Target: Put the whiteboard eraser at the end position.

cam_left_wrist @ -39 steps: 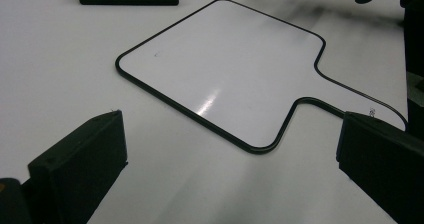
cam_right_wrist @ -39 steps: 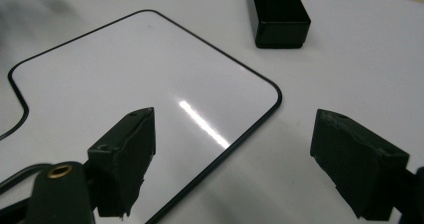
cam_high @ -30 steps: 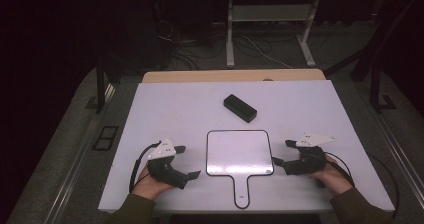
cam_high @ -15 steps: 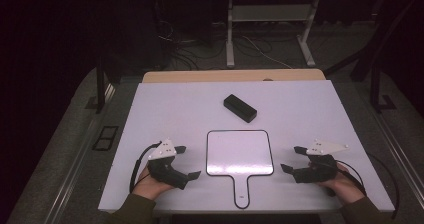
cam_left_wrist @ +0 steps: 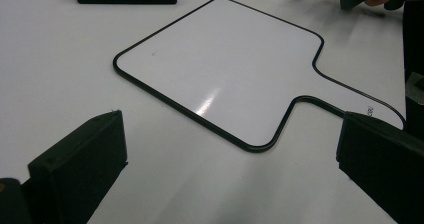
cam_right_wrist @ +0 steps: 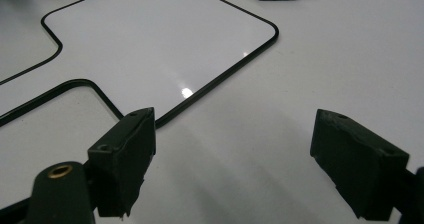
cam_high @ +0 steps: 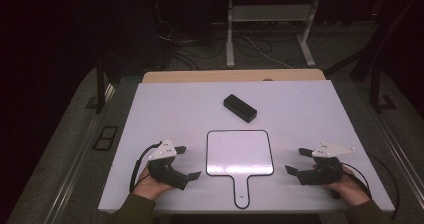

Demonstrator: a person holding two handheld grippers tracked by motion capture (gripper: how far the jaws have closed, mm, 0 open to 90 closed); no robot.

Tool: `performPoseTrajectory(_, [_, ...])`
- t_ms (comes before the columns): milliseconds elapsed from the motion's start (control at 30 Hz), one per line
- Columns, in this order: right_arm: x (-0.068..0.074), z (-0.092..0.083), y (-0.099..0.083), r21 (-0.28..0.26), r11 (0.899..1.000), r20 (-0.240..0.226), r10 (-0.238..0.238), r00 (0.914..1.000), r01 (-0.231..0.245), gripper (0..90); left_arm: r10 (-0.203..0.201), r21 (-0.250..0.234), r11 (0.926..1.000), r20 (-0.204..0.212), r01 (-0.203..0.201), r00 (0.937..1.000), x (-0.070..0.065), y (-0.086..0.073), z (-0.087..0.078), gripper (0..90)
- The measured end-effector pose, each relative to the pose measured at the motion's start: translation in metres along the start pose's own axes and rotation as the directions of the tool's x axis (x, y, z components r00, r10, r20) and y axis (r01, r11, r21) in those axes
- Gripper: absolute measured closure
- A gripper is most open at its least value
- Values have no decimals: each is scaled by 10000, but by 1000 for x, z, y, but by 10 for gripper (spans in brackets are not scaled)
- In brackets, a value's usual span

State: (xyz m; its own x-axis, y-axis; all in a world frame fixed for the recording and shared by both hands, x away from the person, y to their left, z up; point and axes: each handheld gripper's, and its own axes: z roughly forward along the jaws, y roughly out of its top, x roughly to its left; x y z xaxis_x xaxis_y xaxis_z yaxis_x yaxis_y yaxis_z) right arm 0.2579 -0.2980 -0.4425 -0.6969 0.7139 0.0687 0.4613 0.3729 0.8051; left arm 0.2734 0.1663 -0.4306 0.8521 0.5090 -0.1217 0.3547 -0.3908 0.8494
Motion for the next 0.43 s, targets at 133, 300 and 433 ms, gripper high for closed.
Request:
performPoseTrajectory(133, [0, 0, 0, -54, 10000, 7, -19, 10000, 19, 169, 29, 18, 10000, -1, -29, 10000, 0, 0, 0, 0])
performPoseTrajectory(300, [-1, -1, 1, -76, 10000, 6, 34, 10000, -34, 170, 30, 14, 10000, 5, -30, 10000, 0, 0, 0, 0])
performPoseTrajectory(433, [-1, -1, 1, -116, 9999, -6, 27, 10000, -27, 169, 31, 13, 10000, 3, -31, 10000, 0, 0, 0, 0])
